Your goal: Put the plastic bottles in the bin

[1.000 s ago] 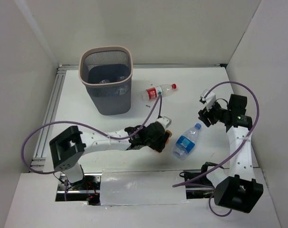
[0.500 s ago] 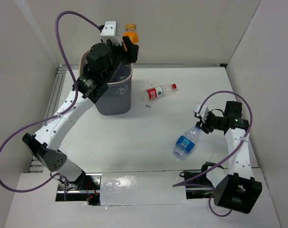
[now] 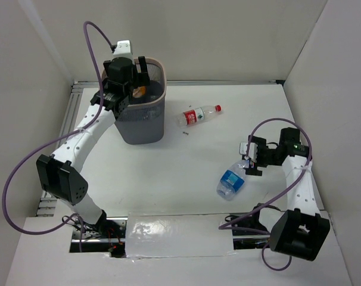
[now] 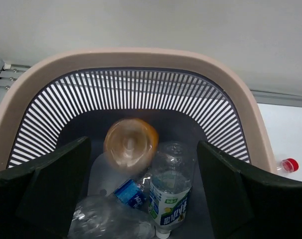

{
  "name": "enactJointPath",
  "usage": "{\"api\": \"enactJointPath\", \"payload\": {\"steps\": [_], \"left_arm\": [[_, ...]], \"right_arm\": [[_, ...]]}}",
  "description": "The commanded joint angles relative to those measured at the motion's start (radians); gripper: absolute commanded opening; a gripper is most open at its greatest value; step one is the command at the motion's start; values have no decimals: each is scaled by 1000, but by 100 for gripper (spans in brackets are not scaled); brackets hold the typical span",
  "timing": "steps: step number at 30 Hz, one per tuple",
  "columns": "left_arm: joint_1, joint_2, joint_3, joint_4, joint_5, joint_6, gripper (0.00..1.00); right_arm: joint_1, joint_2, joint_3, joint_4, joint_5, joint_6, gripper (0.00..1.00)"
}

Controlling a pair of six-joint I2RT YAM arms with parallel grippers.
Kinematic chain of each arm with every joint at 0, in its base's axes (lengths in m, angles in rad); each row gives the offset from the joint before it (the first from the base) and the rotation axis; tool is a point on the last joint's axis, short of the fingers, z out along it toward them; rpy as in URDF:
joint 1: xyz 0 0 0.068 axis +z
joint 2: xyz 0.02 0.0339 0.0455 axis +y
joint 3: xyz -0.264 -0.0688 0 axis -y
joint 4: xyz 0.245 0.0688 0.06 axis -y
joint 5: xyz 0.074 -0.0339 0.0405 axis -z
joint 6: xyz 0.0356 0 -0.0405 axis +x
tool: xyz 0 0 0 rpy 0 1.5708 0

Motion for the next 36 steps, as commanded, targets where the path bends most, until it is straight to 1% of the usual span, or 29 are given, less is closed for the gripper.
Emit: {"api": "enactJointPath", "payload": {"steps": [1,3,4,5,6,8,9,10,11,12,13,14,15,16,17,18,20,21,22,26,29,33,35,36], "left_arm": [[-1,-36,66,23,46,-14,100],[-38,-52,83,8,83,0,100],[-55,-62,94,-4,106,20,100],[-99,-90,94,-17,151,50,100],[-123,-110,80,-17,182,67,100],[-186,-154,43,-27,212,89,100],[-255,-205,-16,-38,227,107,100],[-289,-234,-56,-38,227,107,100],[-349,-295,-143,-49,239,89,100],[-377,-296,-193,-49,239,75,100],[-407,-361,-245,-49,223,57,100],[-435,-394,-297,-49,213,37,100],[-484,-427,-398,-49,198,-6,100],[-505,-458,-446,-49,180,-38,100],[-524,-521,-492,-49,166,-70,100],[-539,-550,-579,-49,151,-132,100],[-584,-617,-653,-49,123,-192,100],[-598,-633,-681,-59,123,-215,100],[-627,-645,-719,-69,91,-256,100],[-690,-673,-764,-106,37,-322,100],[-713,-664,-787,-115,37,-361,100],[-751,-638,-797,-115,37,-410,100],[-779,-629,-811,-115,28,-443,100],[-779,-629,-826,-115,28,-453,100]], "right_arm": [[-4,26,27,-134,-7,-362,100],[-4,68,7,-182,17,-516,100],[-4,84,7,-241,42,-594,100],[-4,126,7,-290,60,-723,100],[-4,147,7,-291,60,-777,100],[23,178,-8,-291,109,-820,100],[43,204,-8,-282,135,-865,100],[44,213,-22,-256,180,-874,100],[60,226,-37,-242,198,-893,100],[71,226,-47,-227,212,-902,100],[71,226,-66,-190,226,-911,100],[83,226,-77,-168,226,-922,100],[99,226,-88,-142,226,-931,100],[109,226,-109,-113,226,-931,100],[123,226,-119,-61,235,-931,100],[149,235,-119,-38,235,-931,100],[175,259,-119,3,244,-931,100],[185,269,-119,16,245,-922,100],[198,279,-119,28,245,-922,100],[220,307,-137,111,272,-922,100],[238,355,-160,171,313,-922,100],[248,408,-160,203,314,-922,100],[248,419,-134,188,303,-879,90],[248,434,-122,171,294,-859,74]]}}
